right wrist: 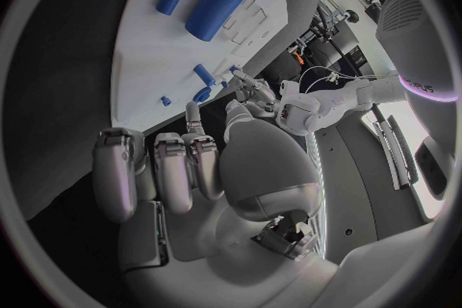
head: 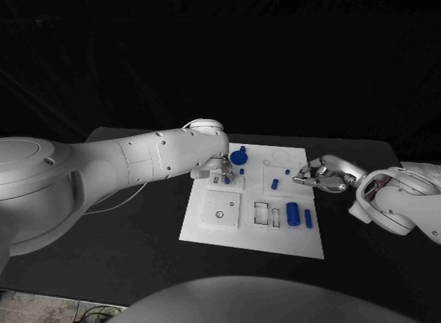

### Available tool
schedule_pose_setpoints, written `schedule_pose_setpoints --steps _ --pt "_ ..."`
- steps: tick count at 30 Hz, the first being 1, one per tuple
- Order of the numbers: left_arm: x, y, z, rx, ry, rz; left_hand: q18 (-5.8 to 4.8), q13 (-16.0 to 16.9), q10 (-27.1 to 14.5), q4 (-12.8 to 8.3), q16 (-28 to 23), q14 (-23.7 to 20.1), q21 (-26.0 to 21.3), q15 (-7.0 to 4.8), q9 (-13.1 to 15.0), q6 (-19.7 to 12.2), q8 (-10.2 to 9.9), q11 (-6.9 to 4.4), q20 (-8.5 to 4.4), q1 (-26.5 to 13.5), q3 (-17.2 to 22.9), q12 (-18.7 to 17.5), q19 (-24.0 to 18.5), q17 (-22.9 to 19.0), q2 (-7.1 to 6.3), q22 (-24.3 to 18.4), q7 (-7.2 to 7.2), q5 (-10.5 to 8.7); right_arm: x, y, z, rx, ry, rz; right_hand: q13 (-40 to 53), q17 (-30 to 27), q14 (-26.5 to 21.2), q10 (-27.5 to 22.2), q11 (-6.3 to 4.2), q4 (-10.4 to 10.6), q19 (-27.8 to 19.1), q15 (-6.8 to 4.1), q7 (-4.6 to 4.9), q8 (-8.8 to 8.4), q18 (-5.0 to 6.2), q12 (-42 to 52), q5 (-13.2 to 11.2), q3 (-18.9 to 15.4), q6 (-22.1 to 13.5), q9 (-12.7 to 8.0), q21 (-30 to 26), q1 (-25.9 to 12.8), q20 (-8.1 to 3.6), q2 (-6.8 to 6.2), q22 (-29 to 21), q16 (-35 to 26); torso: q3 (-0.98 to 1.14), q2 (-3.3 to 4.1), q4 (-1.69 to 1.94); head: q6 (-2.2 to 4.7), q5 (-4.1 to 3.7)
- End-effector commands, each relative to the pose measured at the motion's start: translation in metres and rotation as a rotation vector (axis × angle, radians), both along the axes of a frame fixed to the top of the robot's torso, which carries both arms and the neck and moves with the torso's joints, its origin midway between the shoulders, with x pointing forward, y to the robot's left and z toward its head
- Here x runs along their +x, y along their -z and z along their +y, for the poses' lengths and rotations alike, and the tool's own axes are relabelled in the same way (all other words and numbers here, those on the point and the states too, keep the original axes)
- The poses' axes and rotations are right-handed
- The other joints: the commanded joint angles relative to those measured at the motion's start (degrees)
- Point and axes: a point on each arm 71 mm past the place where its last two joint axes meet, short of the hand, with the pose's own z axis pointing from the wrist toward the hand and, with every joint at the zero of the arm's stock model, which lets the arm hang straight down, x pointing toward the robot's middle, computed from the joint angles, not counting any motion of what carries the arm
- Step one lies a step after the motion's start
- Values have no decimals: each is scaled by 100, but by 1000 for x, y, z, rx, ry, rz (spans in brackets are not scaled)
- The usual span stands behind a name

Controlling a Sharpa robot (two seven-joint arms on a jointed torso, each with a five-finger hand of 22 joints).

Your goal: Assemble the parts on the task board

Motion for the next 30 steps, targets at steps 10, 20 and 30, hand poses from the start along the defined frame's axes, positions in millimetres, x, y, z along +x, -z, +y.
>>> schedule_pose_setpoints --steps 10,20,30 --pt "0 2 11 97 -82 7 43 1311 509 -419 -27 579 -45 -57 13 20 19 -35 -37 72 451 -43 59 1434 8 1079 -35 19 0 0 0 9 -2 3 1508 1509 608 596 55 -30 -3 39 10 26 53 16 -18 -3 17 6 -22 54 44 17 1210 20 -2 0 1 -1 -6" --pt "1 1 11 97 -82 -5 43 1313 510 -426 -28 579 -46 -58 21 21 20 -37 -38 83 473 -41 60 1433 11 1079 -35 25 -1 0 -1 10 -2 2 1508 1509 608 596 55 -30 -3 39 10 26 53 16 -18 -3 17 6 -22 54 44 17 1210 20 -3 -1 1 -1 -3" --pt "1 0 9 106 -60 -23 44 1306 507 -433 -32 578 -53 -59 28 19 20 -37 -38 94 494 -47 59 1429 14 1078 -33 29 -1 1 -1 10 -2 2 1508 1509 608 596 55 -30 -3 39 10 26 53 16 -18 -3 17 6 -22 54 44 17 1210 20 0 0 2 -1 -2"
